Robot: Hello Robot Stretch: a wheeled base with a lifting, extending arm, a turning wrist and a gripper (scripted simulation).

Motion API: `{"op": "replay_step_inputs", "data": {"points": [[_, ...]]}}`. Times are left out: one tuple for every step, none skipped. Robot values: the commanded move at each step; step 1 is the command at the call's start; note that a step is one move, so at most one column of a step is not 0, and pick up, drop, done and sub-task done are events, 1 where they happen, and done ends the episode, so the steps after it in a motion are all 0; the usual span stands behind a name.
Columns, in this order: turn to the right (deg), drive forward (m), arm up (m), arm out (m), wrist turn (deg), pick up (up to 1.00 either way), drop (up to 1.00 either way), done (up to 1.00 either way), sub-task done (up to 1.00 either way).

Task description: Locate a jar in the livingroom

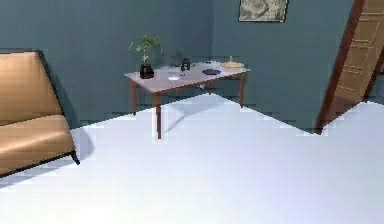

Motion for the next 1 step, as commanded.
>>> {"op": "replay_step_inputs", "data": {"points": [[0.0, 1.0, 0.0, 0.0, 0.0, 0.0, 0.0, 0.0, 0.0]]}}
